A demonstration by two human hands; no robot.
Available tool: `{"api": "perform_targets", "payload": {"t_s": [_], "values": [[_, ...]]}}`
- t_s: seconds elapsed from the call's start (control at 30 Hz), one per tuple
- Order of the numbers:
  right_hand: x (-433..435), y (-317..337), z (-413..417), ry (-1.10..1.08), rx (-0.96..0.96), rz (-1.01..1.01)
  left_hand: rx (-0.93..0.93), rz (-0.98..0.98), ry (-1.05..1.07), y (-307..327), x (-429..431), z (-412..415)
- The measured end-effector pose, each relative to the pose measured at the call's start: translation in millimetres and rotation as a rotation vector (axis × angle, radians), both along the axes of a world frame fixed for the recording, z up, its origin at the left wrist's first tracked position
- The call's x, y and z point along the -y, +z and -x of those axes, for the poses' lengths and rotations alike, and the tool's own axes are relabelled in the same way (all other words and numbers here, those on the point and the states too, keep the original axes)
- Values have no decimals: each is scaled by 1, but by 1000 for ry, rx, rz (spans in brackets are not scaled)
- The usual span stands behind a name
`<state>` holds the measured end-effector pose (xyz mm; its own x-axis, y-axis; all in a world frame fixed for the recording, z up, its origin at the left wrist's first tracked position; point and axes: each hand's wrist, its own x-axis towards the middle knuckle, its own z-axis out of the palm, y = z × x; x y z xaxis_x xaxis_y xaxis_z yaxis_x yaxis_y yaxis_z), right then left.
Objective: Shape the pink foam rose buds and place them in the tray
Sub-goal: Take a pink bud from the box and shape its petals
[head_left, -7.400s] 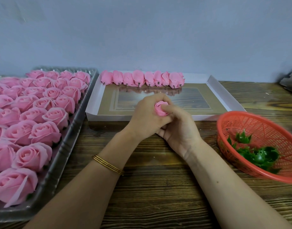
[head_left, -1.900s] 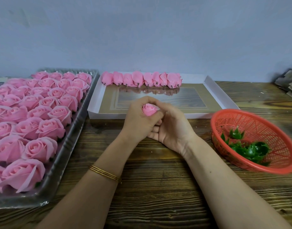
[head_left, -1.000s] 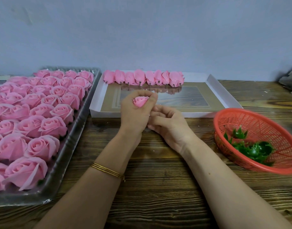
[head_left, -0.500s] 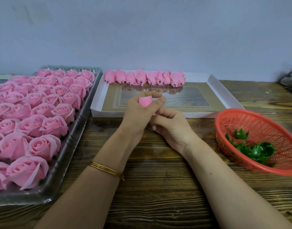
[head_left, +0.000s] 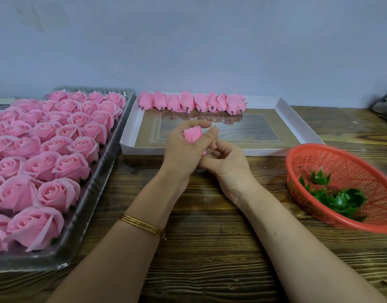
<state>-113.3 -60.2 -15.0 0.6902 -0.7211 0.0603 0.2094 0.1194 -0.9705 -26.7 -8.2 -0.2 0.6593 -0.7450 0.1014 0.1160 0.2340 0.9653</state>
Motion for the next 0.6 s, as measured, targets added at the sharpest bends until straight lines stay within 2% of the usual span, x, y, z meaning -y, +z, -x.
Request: {"api": "perform_targets", "payload": {"t_s": [0.23, 0.4, 0.6], "values": [[6, 6, 4, 176, 49, -270, -38, 21, -168, 1, -5, -5], [3, 3, 1, 130, 34, -218, -12, 13, -53, -3, -1, -6], [0, 3, 0, 60, 13, -179, 66, -7, -39, -4, -1, -4]]}}
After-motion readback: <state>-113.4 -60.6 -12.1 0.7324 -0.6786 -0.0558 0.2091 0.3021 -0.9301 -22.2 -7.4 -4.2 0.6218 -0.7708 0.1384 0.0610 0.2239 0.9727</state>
